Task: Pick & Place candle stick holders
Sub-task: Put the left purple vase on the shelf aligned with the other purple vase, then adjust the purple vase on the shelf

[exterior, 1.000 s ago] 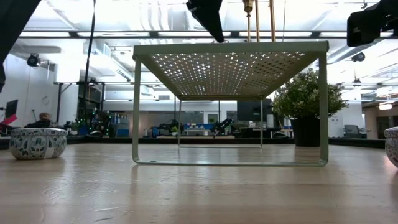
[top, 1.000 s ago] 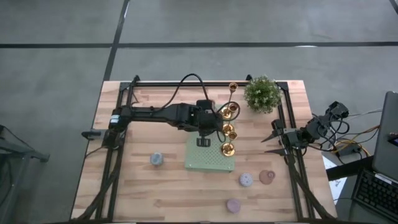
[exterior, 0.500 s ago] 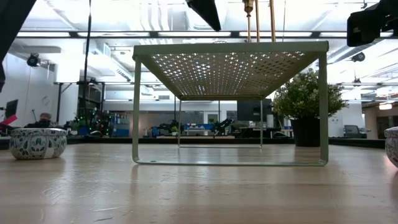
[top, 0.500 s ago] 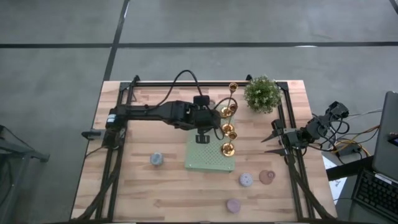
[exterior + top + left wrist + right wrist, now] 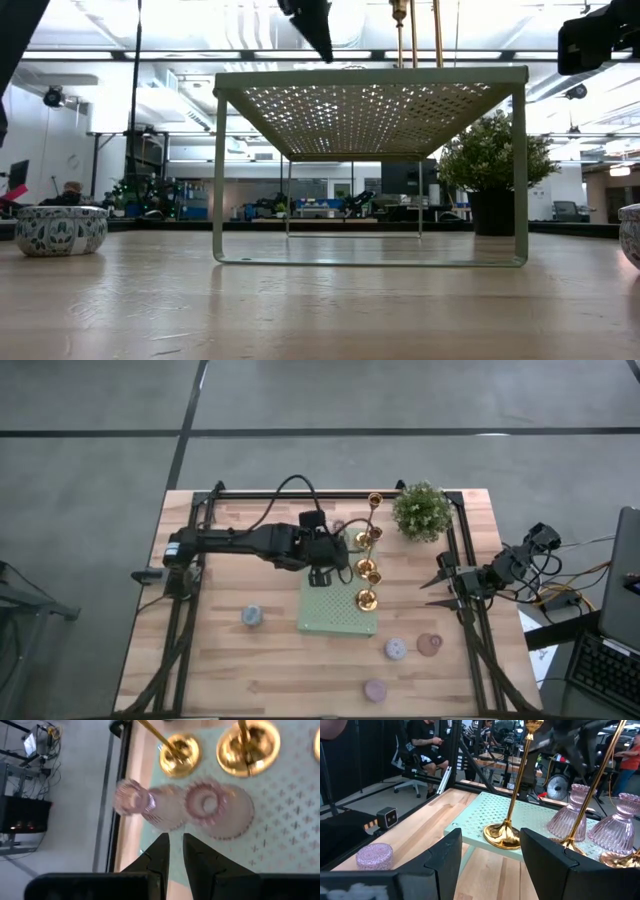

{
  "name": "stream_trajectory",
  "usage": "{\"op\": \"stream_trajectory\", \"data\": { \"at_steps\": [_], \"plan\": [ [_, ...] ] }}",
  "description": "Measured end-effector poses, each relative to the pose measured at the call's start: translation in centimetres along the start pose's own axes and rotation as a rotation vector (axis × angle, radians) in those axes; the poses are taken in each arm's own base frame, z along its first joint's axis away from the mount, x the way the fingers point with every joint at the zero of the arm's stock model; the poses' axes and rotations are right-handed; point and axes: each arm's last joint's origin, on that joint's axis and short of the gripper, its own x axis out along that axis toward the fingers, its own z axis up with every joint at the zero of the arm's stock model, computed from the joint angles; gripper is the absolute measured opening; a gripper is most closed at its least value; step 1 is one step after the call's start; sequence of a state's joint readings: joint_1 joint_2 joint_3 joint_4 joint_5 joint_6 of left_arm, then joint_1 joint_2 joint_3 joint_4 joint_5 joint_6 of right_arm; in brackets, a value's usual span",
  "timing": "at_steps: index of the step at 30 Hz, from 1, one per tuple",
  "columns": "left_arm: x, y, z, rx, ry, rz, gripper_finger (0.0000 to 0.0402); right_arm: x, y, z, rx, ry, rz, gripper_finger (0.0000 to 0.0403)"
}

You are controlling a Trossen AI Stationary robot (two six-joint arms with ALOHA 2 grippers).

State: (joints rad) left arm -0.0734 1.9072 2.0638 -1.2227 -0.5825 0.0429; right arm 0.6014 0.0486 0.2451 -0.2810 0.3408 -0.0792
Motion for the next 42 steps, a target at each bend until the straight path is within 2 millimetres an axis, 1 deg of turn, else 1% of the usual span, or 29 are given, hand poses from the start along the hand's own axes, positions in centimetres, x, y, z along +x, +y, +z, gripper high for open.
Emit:
{"op": "stream_trajectory", "data": {
  "at_steps": [4, 8, 14, 18, 29, 34, 38, 42],
  "plan": [
    [1.2, -0.7, -0.5, 0.023, 0.039, 0.018, 0.0056, 0.0, 0.0, 0.0, 0.000, 0.000, 0.000, 0.0194],
    [2.0, -1.2, -0.7, 0.037, 0.042, 0.005, 0.0043, 0.0, 0.0, 0.0, 0.000, 0.000, 0.000, 0.0194],
    [2.1, -1.2, -0.4, 0.019, 0.016, 0.005, 0.0020, 0.0, 0.0, 0.0, 0.000, 0.000, 0.000, 0.0194],
    [2.1, -1.3, -0.1, 0.017, -0.011, -0.046, 0.0012, 0.0, 0.0, 0.0, 0.000, 0.000, 0.000, 0.0194],
    [2.1, -1.3, 0.1, 0.017, -0.039, -0.056, 0.0010, 0.0, 0.0, 0.0, 0.000, 0.000, 0.000, 0.0194],
    [2.1, -1.1, -0.6, 0.054, 0.029, 0.003, 0.0009, 0.0, 0.0, 0.0, 0.000, 0.000, 0.000, 0.0194],
    [1.9, -0.4, -0.9, 0.045, 0.053, 0.062, 0.0009, 0.0, 0.0, 0.0, 0.000, 0.000, 0.000, 0.0194],
    [2.9, 0.7, -1.1, 0.005, 0.075, 0.086, 0.0009, 0.0, 0.0, 0.0, 0.000, 0.000, 0.000, 0.0194]
  ]
}}
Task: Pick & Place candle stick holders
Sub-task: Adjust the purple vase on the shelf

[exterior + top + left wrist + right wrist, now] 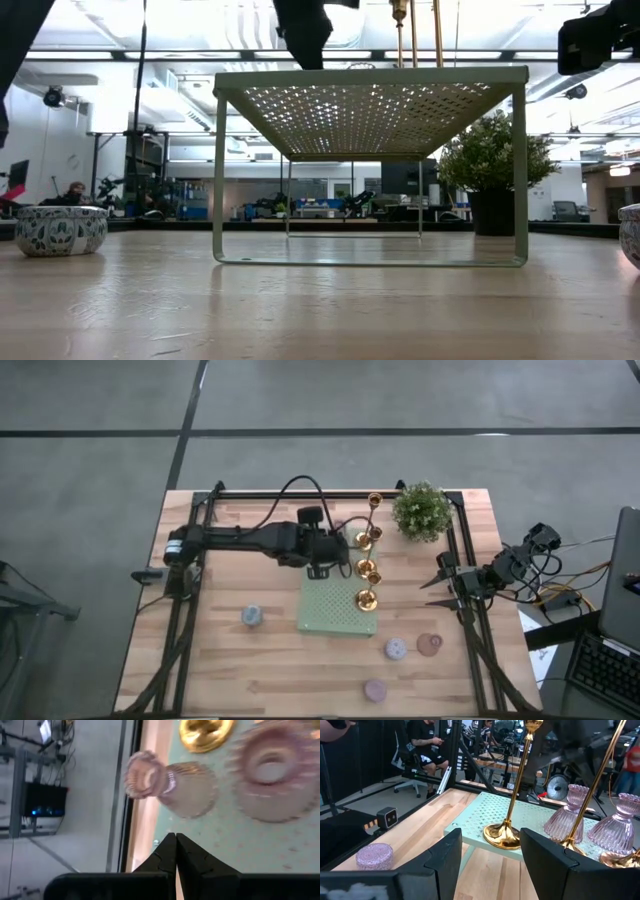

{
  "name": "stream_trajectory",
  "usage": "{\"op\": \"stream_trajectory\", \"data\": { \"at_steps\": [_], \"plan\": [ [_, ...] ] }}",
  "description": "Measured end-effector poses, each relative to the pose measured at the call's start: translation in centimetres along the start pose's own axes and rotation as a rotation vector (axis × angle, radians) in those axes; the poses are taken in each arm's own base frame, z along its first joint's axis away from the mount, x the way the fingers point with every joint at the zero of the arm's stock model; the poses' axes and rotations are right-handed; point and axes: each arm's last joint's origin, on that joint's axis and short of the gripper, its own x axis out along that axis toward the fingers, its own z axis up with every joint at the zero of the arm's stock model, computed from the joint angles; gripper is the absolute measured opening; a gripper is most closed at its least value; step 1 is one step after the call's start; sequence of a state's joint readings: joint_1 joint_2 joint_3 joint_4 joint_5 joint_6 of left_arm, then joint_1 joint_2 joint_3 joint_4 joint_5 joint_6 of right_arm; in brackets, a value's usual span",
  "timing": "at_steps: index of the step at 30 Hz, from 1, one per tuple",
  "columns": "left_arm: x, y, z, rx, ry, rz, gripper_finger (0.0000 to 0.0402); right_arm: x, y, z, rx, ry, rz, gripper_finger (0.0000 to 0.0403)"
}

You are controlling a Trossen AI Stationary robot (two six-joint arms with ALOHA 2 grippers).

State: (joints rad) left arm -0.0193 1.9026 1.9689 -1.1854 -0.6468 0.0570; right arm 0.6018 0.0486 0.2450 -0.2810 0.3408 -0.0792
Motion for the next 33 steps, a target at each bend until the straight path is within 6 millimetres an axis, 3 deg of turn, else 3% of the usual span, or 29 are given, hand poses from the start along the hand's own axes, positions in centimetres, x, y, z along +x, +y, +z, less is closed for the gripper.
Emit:
{"op": "stream_trajectory", "data": {
  "at_steps": [14, 33],
  "plan": [
    [3.3, 2.2, -0.4, -0.058, 0.031, 0.043, 0.0009, 0.0, 0.0, 0.0, 0.000, 0.000, 0.000, 0.0194],
    [3.3, 2.3, 0.6, -0.081, -0.070, 0.002, 0.0010, 0.0, 0.0, 0.0, 0.000, 0.000, 0.000, 0.0194]
  ]
}}
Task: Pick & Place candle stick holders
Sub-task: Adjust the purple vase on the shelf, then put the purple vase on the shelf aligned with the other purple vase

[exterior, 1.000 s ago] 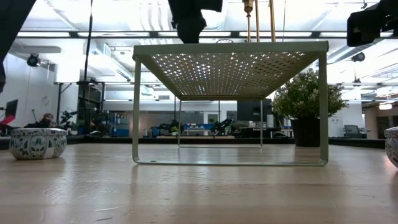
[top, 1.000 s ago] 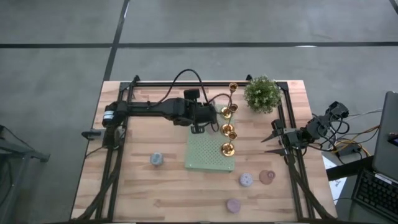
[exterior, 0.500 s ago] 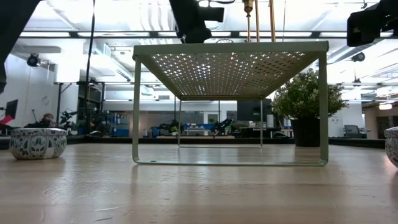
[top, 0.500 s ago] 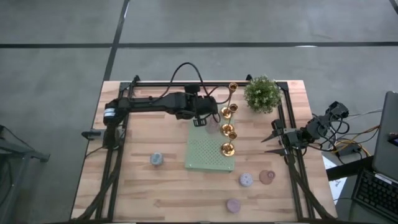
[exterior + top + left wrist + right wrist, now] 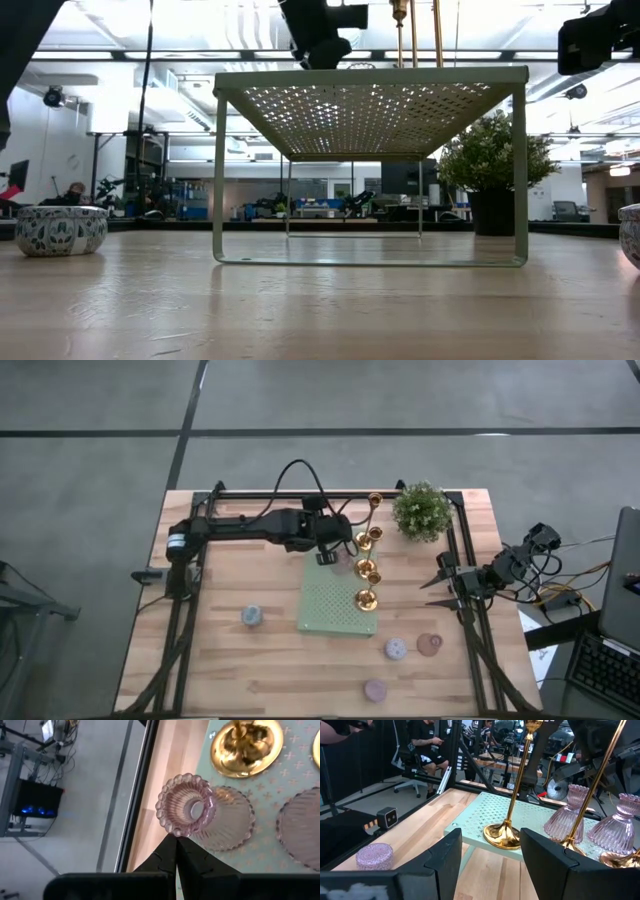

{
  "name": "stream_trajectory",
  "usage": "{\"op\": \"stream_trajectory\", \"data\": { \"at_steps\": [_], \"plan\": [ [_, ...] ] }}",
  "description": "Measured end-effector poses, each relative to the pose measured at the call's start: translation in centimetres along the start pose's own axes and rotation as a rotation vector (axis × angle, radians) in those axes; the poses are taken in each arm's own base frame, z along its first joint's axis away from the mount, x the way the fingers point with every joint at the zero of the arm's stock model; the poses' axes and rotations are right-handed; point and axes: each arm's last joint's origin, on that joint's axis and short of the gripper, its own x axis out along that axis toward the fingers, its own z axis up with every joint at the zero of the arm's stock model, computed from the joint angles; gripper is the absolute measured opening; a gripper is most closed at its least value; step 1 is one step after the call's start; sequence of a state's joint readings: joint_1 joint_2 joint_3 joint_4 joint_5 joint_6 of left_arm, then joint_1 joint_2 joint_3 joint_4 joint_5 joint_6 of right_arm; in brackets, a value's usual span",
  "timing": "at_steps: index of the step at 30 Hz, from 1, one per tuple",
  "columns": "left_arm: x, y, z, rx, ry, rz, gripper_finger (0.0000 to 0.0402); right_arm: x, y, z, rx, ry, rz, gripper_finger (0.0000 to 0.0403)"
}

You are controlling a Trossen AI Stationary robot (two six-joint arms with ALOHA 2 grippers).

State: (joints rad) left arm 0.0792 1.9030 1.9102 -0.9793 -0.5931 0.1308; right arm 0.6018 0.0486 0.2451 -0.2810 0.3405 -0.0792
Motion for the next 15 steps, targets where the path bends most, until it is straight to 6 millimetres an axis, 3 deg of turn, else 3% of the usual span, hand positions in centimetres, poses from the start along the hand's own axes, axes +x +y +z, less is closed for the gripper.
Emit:
{"op": "stream_trajectory", "data": {
  "at_steps": [15],
  "plan": [
    [-0.07, 0.01, -0.28, 0.029, 0.023, -0.005, 0.0010, 0.00, 0.00, -0.01, 0.000, 0.000, 0.000, 0.0194]
  ]
}}
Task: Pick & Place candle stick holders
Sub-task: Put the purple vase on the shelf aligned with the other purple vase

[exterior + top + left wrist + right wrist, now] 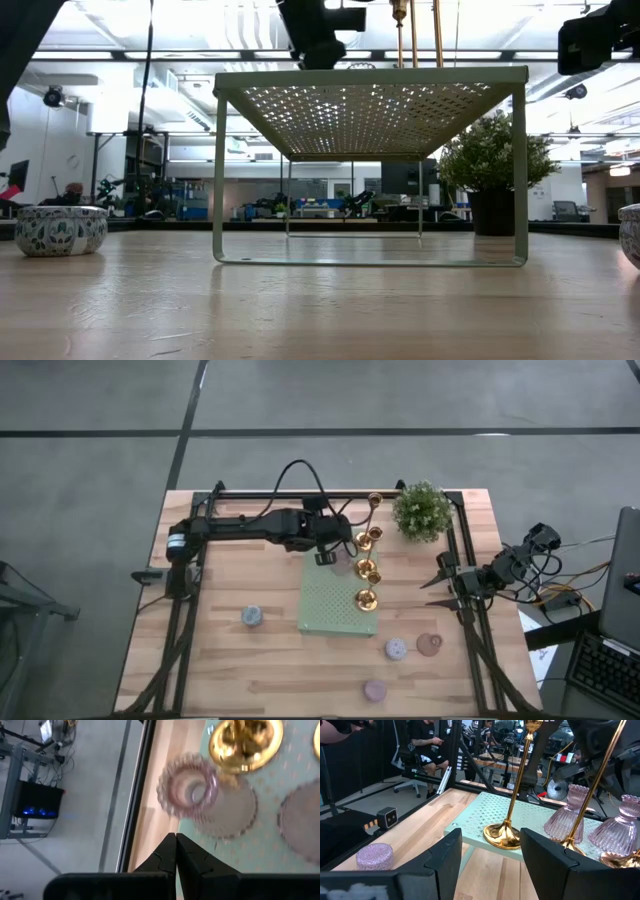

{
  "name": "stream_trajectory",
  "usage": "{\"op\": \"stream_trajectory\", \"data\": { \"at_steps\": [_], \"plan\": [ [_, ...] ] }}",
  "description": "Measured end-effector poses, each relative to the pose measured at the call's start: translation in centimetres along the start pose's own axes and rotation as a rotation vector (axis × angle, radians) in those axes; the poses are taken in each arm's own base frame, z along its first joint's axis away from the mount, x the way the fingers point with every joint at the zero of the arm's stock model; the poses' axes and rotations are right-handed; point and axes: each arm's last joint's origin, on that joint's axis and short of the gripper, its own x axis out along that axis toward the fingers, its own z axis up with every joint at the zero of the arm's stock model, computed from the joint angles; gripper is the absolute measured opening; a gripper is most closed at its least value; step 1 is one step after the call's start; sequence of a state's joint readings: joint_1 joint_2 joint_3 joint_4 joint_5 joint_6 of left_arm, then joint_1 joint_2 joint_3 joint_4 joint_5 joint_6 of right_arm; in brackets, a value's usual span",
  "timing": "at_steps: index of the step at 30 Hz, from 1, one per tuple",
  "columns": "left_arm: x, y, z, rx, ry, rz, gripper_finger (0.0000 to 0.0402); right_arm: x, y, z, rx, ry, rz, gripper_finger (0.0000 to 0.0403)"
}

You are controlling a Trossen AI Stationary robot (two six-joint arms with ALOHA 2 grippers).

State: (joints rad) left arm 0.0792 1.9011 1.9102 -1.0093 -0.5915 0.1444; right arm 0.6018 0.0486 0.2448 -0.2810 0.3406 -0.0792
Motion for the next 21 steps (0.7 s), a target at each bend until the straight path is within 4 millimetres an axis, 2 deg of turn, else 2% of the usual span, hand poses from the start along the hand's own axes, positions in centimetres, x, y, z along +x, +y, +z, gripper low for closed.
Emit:
{"op": "stream_trajectory", "data": {
  "at_steps": [5, 11, 17, 21],
  "plan": [
    [-1.3, 0.3, -0.8, -0.010, 0.042, -0.010, 0.0010, 0.0, 0.0, 0.0, 0.000, 0.000, 0.000, 0.0194],
    [-4.9, 0.3, -1.4, -0.054, -0.005, -0.077, 0.0010, 0.0, 0.0, 0.0, 0.000, -0.001, -0.001, 0.0194],
    [-8.9, -1.3, -2.1, -0.062, -0.105, -0.140, 0.0009, 0.0, 0.0, 0.0, 0.000, -0.001, -0.001, 0.0194],
    [-10.9, -2.6, -3.6, -0.082, -0.194, -0.184, 0.0009, 0.0, 0.0, 0.0, 0.000, 0.000, 0.000, 0.0194]
  ]
}}
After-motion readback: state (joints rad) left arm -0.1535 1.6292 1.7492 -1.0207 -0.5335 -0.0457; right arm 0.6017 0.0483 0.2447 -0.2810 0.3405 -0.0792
